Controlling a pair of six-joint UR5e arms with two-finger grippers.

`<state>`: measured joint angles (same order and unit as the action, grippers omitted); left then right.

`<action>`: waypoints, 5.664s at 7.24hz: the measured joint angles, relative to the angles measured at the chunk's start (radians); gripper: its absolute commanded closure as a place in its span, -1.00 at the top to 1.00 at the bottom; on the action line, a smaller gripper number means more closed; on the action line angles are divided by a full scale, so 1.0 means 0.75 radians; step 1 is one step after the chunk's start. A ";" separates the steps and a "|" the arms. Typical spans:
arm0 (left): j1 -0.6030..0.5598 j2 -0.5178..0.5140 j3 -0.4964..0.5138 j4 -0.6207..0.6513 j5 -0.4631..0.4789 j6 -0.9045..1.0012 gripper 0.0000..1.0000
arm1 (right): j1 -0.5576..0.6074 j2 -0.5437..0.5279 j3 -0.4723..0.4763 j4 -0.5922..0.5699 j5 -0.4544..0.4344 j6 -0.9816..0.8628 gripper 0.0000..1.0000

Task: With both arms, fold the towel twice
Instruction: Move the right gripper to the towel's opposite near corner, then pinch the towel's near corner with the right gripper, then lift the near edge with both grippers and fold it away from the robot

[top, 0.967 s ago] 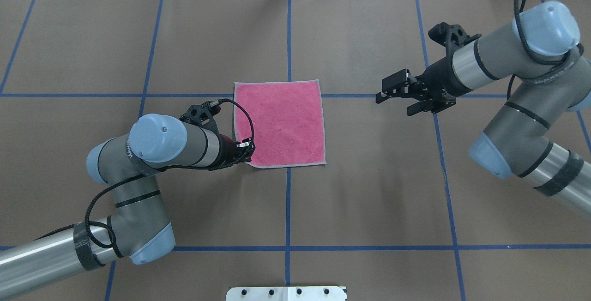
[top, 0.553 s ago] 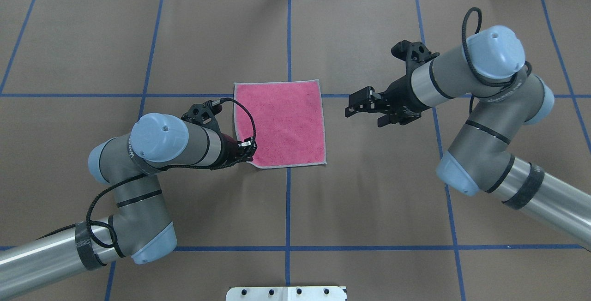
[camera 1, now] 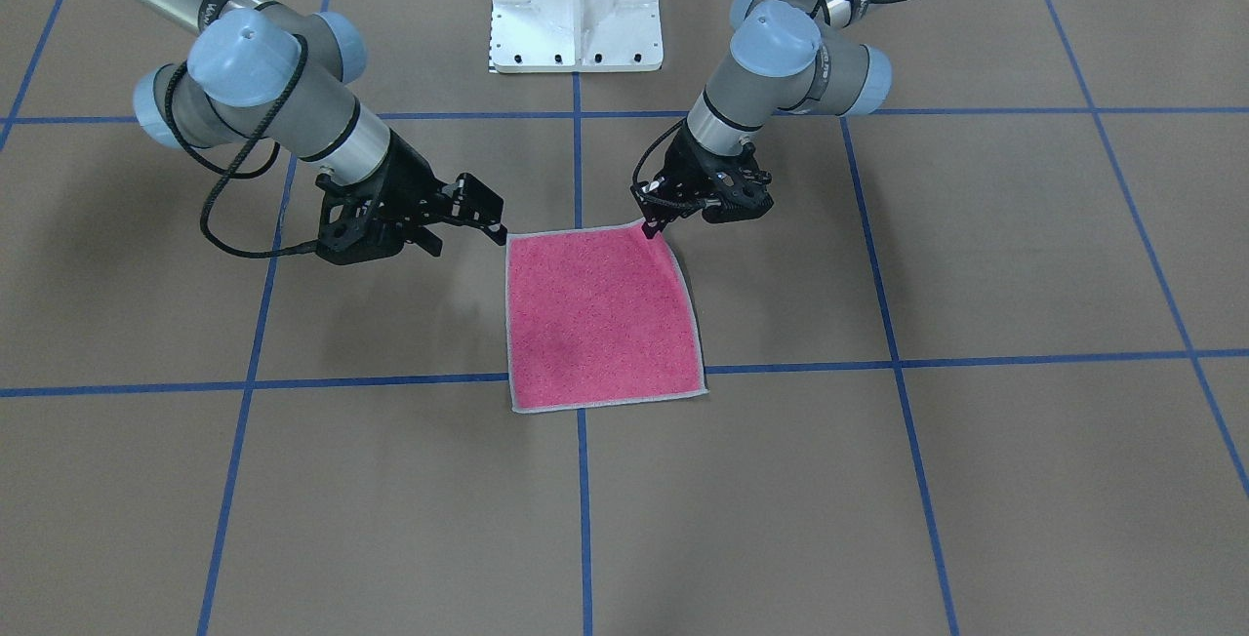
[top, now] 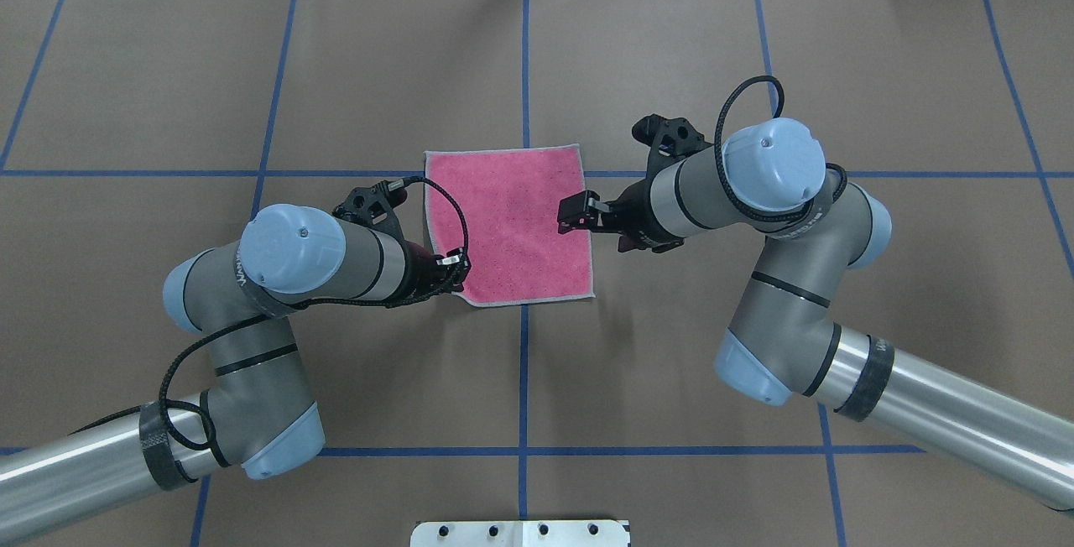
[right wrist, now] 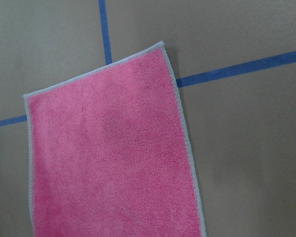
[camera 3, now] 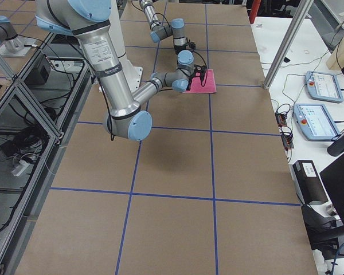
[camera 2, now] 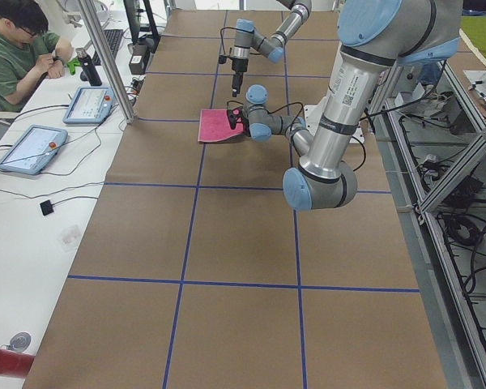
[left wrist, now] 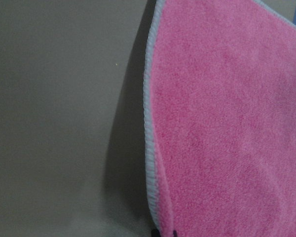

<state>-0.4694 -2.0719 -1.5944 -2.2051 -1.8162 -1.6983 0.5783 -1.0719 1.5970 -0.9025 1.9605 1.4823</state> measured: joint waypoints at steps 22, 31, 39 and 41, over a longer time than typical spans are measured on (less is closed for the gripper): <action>-0.002 0.001 0.001 -0.005 0.000 0.002 -1.00 | -0.099 0.032 -0.118 -0.003 -0.045 0.077 0.37; -0.001 0.001 -0.002 -0.005 0.000 0.000 -1.00 | -0.101 0.026 -0.115 -0.002 -0.045 0.083 -1.00; -0.034 0.002 -0.071 -0.005 -0.004 0.002 -1.00 | -0.084 0.016 -0.100 0.119 -0.016 0.143 -1.00; -0.037 0.004 -0.072 -0.003 -0.004 0.002 -1.00 | -0.059 0.008 -0.098 0.205 0.010 0.230 -1.00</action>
<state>-0.4968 -2.0690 -1.6485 -2.2076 -1.8193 -1.6966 0.5343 -1.0662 1.5235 -0.7484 1.9683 1.6546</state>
